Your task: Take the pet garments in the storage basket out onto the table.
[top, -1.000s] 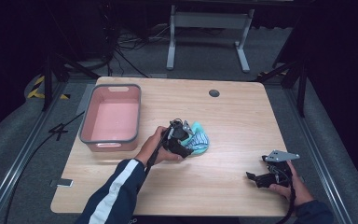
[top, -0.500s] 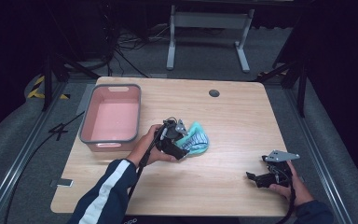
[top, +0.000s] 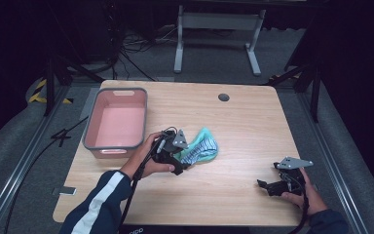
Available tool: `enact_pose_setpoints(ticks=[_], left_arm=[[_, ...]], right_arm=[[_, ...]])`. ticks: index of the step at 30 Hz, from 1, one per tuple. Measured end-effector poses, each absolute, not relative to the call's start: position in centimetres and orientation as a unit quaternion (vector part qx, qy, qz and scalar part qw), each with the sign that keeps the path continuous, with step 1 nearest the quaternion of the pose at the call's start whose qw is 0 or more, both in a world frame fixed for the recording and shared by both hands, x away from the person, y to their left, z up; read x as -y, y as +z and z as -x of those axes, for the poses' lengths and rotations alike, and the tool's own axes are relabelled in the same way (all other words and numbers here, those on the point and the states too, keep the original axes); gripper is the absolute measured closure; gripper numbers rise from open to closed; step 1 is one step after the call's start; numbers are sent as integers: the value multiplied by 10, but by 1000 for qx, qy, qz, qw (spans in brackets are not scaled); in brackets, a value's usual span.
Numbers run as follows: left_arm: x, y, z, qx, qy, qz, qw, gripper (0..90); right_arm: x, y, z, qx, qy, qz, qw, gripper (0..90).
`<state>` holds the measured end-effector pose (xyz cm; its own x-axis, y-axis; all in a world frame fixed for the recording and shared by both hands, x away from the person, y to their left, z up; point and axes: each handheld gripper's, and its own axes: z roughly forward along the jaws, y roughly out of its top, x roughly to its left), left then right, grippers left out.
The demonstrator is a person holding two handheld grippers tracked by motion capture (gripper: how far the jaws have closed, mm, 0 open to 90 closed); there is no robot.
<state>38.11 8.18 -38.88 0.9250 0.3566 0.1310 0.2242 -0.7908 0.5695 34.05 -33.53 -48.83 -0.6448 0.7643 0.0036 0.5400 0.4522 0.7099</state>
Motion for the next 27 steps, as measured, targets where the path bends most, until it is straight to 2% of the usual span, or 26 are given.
enact_pose_setpoints(ticks=[27], left_arm=[[-158,-407,-343,-146,157,-949,230,224]], right_arm=[[335,-488,-341,-837,349,-390,160,7]])
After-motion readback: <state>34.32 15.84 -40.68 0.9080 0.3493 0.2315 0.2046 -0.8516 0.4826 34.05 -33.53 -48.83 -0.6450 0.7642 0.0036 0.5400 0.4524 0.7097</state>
